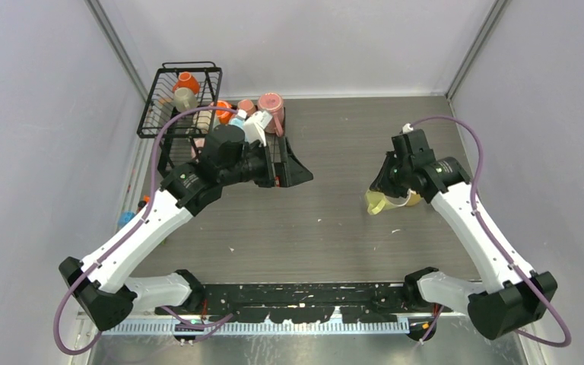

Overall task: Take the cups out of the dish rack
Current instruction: Place the cup at the center of the board.

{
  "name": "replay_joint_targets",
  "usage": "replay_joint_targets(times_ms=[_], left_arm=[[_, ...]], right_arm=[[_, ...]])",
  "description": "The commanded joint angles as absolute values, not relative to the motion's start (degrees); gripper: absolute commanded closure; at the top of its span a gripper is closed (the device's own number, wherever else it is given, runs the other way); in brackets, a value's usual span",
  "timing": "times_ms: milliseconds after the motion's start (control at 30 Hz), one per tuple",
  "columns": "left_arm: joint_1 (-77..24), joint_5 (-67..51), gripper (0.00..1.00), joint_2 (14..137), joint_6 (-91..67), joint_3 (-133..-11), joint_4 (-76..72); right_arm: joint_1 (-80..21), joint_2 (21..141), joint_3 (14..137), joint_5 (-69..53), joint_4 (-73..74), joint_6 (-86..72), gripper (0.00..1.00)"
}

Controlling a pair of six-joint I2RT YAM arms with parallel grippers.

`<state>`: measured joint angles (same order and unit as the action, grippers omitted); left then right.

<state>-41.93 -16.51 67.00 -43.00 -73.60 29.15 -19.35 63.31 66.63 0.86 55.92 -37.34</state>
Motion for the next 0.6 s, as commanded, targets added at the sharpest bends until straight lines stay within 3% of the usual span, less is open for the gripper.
replay_joint_targets(times_ms=[0, 567], left_arm=[[-42.1, -17.14, 0.0, 64.51, -41.63, -73.48, 29.03], [-42.1, -17.3, 0.0, 64.24, -39.55, -72.87, 30.84]], right_arm=[[-19.69, 65.98, 68.52, 4.41, 52.51, -35.71, 0.99], [-19.0, 85.57, 75.2, 6.92, 48.02, -32.25, 0.99]])
